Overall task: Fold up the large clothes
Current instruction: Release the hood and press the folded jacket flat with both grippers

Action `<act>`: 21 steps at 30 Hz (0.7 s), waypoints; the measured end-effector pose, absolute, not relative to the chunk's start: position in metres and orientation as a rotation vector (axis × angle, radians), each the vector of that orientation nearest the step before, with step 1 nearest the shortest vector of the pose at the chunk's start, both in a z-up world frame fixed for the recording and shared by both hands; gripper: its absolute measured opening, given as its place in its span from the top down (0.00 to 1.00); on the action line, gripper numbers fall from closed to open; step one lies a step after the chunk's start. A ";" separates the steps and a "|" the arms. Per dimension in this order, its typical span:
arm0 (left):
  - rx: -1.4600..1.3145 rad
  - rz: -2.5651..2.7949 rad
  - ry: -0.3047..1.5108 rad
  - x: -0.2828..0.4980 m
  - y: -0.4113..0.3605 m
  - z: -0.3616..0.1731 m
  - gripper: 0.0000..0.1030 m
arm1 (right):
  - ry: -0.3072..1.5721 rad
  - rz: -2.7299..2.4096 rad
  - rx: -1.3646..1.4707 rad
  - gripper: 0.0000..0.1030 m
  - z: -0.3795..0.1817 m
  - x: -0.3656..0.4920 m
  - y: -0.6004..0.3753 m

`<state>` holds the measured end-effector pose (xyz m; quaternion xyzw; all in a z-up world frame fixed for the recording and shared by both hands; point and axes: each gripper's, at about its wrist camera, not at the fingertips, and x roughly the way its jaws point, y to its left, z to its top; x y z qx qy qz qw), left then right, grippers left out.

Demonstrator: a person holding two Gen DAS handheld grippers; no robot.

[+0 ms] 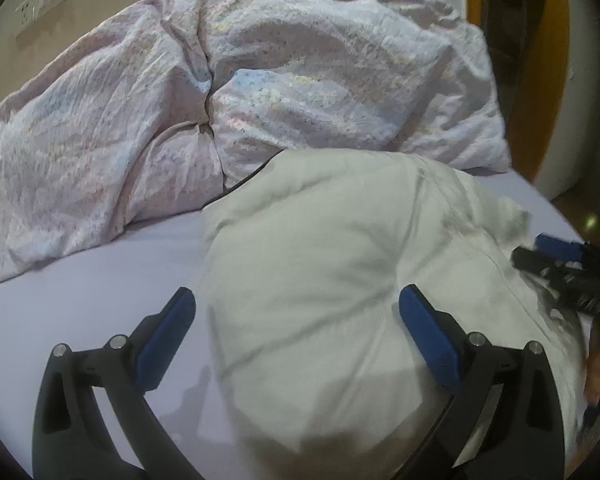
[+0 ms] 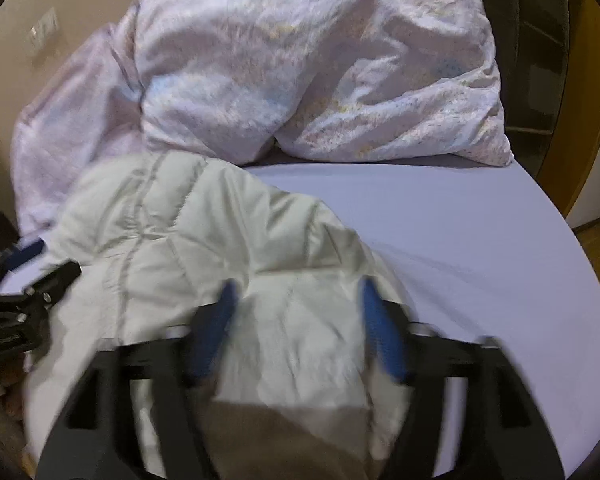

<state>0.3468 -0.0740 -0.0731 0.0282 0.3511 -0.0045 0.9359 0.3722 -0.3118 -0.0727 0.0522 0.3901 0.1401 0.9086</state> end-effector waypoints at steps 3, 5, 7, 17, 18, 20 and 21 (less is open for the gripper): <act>0.039 -0.038 0.716 0.324 -0.051 -0.063 0.02 | 0.805 0.335 0.194 0.16 -0.057 0.360 -0.338; 0.011 -0.057 0.738 0.317 -0.038 -0.062 0.02 | 0.839 0.379 0.270 0.09 -0.057 0.357 -0.354; -0.030 -0.079 0.769 0.312 -0.026 -0.064 0.02 | 0.889 0.402 0.320 0.08 -0.062 0.360 -0.363; -0.278 -0.234 0.907 0.310 -0.004 -0.092 0.02 | 1.153 0.535 0.635 0.02 -0.122 0.375 -0.387; -0.284 -0.245 0.913 0.311 -0.005 -0.093 0.02 | 1.169 0.556 0.654 0.01 -0.126 0.376 -0.387; -0.282 -0.260 0.914 0.311 -0.011 -0.096 0.02 | 1.202 0.591 0.671 0.01 -0.133 0.380 -0.381; -0.283 -0.267 0.914 0.311 -0.012 -0.096 0.02 | 1.214 0.607 0.669 0.01 -0.137 0.381 -0.377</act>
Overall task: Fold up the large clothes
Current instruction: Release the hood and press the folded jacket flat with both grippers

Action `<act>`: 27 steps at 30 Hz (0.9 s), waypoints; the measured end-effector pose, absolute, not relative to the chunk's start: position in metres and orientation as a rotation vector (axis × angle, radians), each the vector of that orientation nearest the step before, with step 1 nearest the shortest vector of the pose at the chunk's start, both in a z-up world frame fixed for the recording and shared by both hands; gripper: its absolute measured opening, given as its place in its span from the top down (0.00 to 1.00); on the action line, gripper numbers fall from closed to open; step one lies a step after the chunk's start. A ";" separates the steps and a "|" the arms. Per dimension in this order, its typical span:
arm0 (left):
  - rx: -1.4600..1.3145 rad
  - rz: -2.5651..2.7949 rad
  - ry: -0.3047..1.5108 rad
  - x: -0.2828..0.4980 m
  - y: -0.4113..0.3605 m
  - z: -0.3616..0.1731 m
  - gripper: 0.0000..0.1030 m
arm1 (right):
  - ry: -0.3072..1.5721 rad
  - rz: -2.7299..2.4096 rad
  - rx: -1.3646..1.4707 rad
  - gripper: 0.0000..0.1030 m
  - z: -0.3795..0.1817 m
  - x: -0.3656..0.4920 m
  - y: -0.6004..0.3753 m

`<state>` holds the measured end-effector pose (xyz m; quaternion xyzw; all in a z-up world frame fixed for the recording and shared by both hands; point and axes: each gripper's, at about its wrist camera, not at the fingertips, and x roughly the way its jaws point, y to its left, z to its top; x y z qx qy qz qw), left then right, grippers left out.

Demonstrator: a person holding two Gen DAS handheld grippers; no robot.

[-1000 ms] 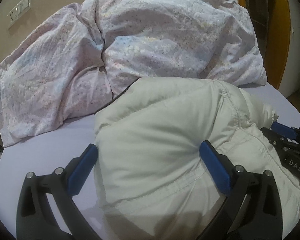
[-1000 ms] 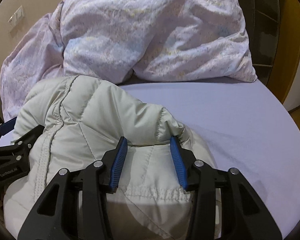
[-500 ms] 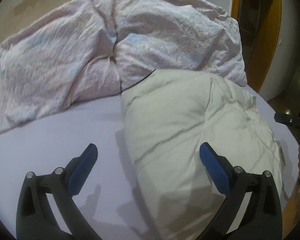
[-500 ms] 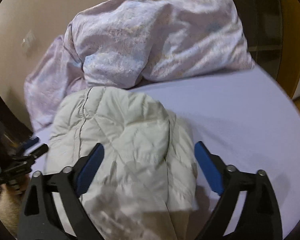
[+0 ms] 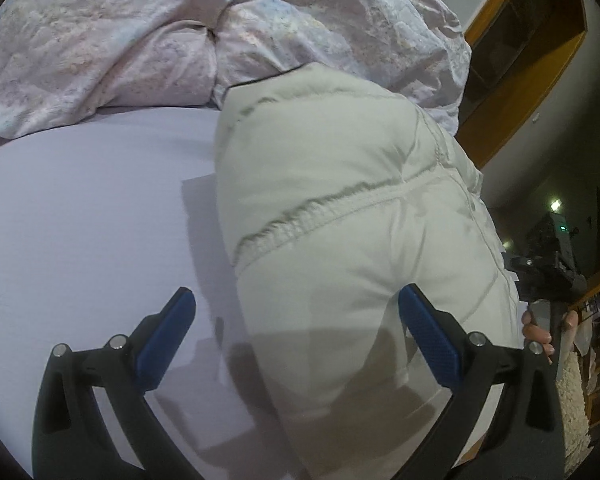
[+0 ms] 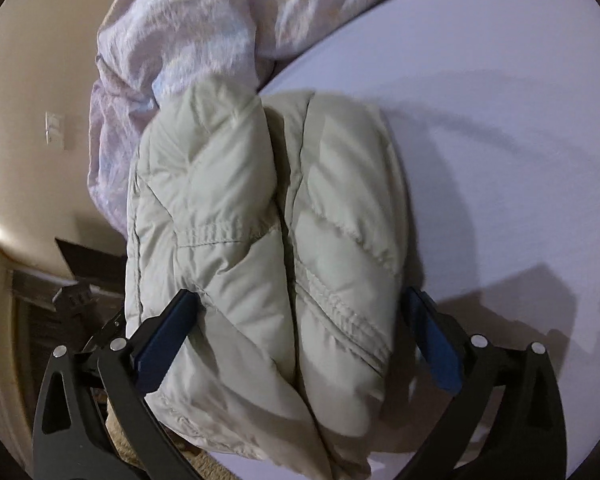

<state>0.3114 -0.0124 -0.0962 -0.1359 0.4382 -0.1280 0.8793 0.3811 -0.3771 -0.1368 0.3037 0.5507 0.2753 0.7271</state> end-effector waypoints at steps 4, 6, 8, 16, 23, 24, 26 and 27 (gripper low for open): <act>-0.315 -0.294 0.920 0.319 -0.013 -0.100 0.02 | 1.234 0.639 0.656 0.01 -0.145 0.387 -0.362; -0.344 -0.310 0.925 0.321 -0.013 -0.103 0.02 | 1.234 0.650 0.648 0.01 -0.146 0.389 -0.360; -0.386 -0.332 0.932 0.326 -0.012 -0.107 0.02 | 1.231 0.663 0.654 0.01 -0.148 0.392 -0.356; -0.501 -0.368 0.937 0.336 -0.009 -0.111 0.02 | 1.192 0.746 0.692 0.01 -0.152 0.393 -0.345; -0.549 -0.400 0.890 0.326 0.005 -0.100 0.17 | 1.094 0.808 0.679 0.20 -0.138 0.380 -0.339; -0.553 -0.398 0.876 0.324 0.009 -0.097 0.18 | 1.085 0.818 0.676 0.24 -0.135 0.379 -0.336; -0.558 -0.390 0.853 0.320 0.019 -0.091 0.20 | 1.067 0.844 0.650 0.29 -0.125 0.380 -0.323; -0.562 -0.384 0.835 0.317 0.026 -0.086 0.20 | 1.060 0.856 0.638 0.32 -0.121 0.381 -0.315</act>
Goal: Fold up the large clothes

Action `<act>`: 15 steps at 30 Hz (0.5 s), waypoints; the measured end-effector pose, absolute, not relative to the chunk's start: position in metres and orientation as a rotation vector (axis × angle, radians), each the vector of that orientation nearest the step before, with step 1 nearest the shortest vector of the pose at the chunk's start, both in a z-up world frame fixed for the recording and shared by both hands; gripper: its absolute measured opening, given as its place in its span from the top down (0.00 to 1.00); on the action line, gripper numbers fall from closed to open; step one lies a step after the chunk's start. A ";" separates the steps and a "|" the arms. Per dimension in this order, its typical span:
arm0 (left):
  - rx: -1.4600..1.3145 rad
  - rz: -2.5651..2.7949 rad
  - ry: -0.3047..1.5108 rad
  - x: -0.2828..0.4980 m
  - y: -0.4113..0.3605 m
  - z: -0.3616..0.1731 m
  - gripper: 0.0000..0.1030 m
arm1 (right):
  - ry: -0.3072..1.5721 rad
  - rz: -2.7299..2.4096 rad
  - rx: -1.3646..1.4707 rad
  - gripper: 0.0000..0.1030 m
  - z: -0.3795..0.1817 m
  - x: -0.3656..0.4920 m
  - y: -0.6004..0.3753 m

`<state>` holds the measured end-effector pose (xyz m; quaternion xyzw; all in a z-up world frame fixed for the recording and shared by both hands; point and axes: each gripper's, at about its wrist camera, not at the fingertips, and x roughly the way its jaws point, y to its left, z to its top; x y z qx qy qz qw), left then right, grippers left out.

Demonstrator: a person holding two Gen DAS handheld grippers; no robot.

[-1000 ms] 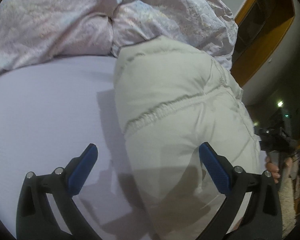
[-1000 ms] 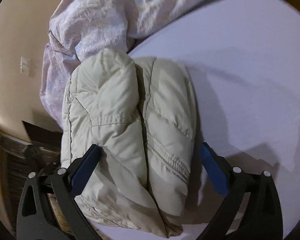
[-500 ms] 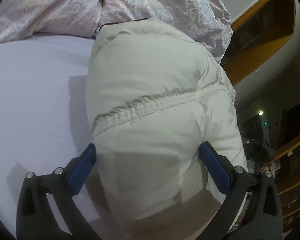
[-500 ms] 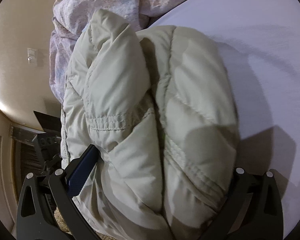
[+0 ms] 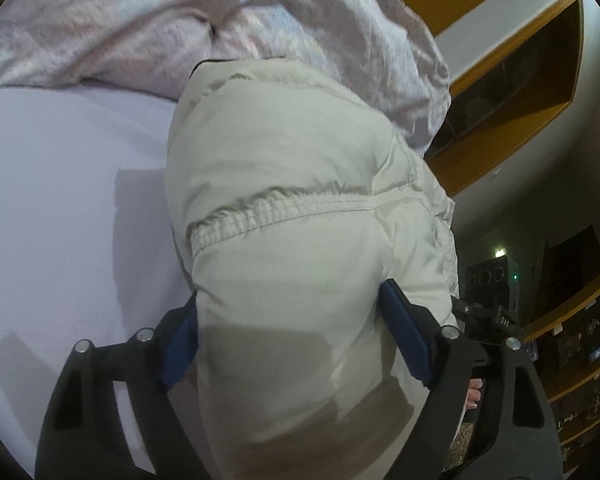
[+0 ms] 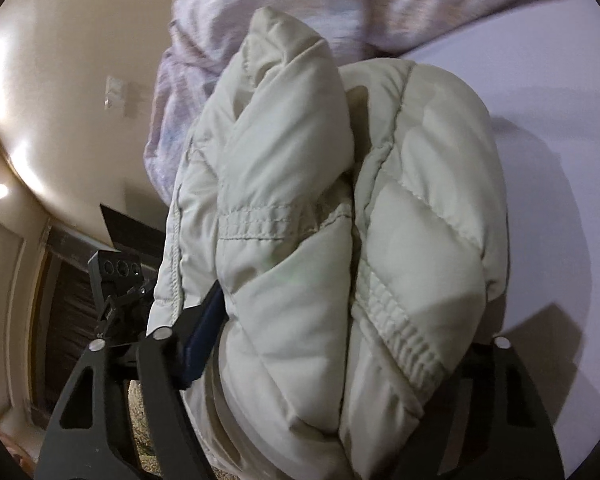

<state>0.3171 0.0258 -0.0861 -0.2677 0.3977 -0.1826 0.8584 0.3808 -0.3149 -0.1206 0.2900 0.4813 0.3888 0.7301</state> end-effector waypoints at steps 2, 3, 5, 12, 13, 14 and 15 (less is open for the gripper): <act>-0.570 -0.363 0.799 0.311 0.042 -0.077 0.20 | 1.039 0.892 0.618 0.36 -0.110 0.384 -0.298; -0.578 -0.352 0.782 0.307 0.051 -0.073 0.20 | 1.026 0.913 0.606 0.37 -0.104 0.386 -0.288; -0.585 -0.333 0.760 0.301 0.065 -0.068 0.20 | 1.002 0.941 0.573 0.38 -0.092 0.390 -0.270; -0.538 -0.234 0.704 0.293 0.116 -0.064 0.20 | 0.999 0.972 0.500 0.39 -0.093 0.407 -0.211; -0.524 -0.215 0.710 0.294 0.120 -0.068 0.21 | 1.015 0.961 0.489 0.39 -0.099 0.407 -0.206; -0.499 -0.180 0.732 0.297 0.124 -0.075 0.21 | 1.052 0.933 0.466 0.39 -0.113 0.409 -0.198; -0.482 -0.163 0.753 0.300 0.126 -0.083 0.21 | 1.072 0.905 0.462 0.36 -0.126 0.411 -0.196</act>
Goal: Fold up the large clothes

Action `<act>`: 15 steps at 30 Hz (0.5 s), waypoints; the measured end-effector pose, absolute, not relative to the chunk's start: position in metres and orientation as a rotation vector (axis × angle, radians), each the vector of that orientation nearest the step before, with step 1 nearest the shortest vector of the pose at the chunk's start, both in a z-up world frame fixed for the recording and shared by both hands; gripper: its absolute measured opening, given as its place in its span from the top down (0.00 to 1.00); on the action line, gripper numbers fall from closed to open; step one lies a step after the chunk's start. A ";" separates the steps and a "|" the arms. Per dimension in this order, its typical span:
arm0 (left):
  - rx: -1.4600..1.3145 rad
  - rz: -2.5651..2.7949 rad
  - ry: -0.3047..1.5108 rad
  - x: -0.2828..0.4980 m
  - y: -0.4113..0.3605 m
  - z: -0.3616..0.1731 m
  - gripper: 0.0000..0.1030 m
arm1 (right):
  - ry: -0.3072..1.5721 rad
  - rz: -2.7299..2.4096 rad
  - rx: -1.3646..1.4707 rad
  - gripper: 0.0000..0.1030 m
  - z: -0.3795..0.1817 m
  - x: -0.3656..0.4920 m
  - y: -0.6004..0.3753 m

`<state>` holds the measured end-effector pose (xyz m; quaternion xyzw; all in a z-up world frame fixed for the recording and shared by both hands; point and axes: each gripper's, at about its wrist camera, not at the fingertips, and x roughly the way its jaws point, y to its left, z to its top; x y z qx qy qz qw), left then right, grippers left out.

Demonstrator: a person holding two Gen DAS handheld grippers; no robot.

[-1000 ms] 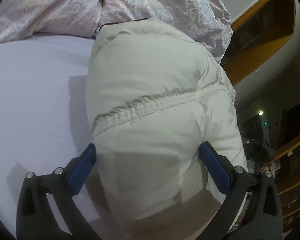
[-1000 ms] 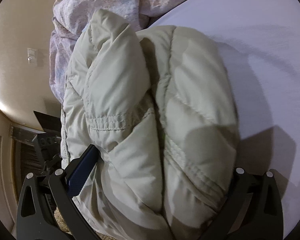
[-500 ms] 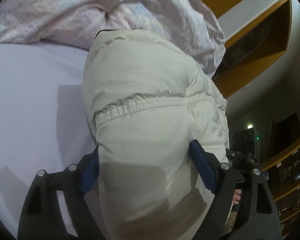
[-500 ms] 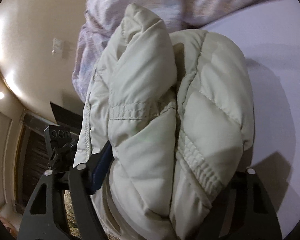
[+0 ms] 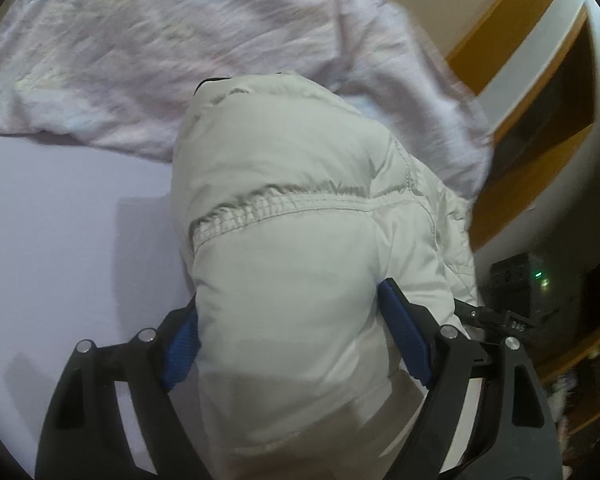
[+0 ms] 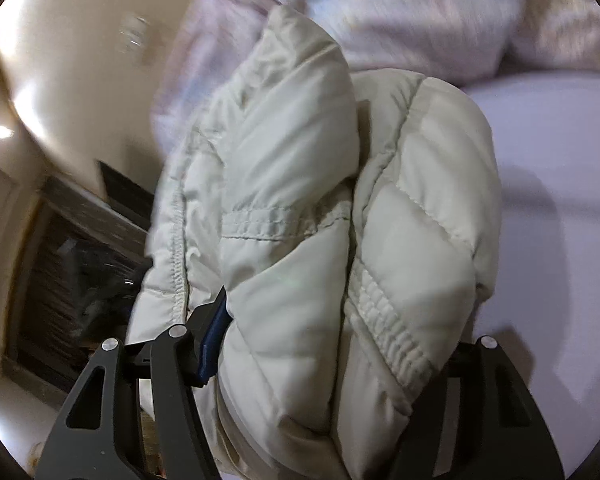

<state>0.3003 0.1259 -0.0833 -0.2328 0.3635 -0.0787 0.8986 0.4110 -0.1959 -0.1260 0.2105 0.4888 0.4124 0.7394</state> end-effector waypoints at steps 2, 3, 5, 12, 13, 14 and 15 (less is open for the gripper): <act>-0.464 -0.158 0.742 0.302 0.126 -0.090 0.20 | 1.069 0.907 0.511 0.35 -0.135 0.414 -0.200; -0.442 -0.150 0.736 0.303 0.125 -0.091 0.19 | 1.076 0.897 0.518 0.34 -0.137 0.414 -0.202; -0.413 -0.126 0.736 0.303 0.121 -0.090 0.17 | 1.085 0.862 0.487 0.29 -0.136 0.412 -0.203; -0.289 -0.012 0.692 0.285 0.113 -0.075 0.12 | 1.033 0.693 0.357 0.19 -0.101 0.388 -0.218; -0.267 0.003 0.683 0.283 0.113 -0.072 0.12 | 1.007 0.669 0.337 0.19 -0.093 0.384 -0.223; -0.242 0.020 0.673 0.281 0.111 -0.069 0.12 | 0.980 0.645 0.317 0.19 -0.088 0.380 -0.226; -0.216 0.034 0.658 0.278 0.111 -0.064 0.12 | 0.946 0.614 0.293 0.19 -0.078 0.376 -0.228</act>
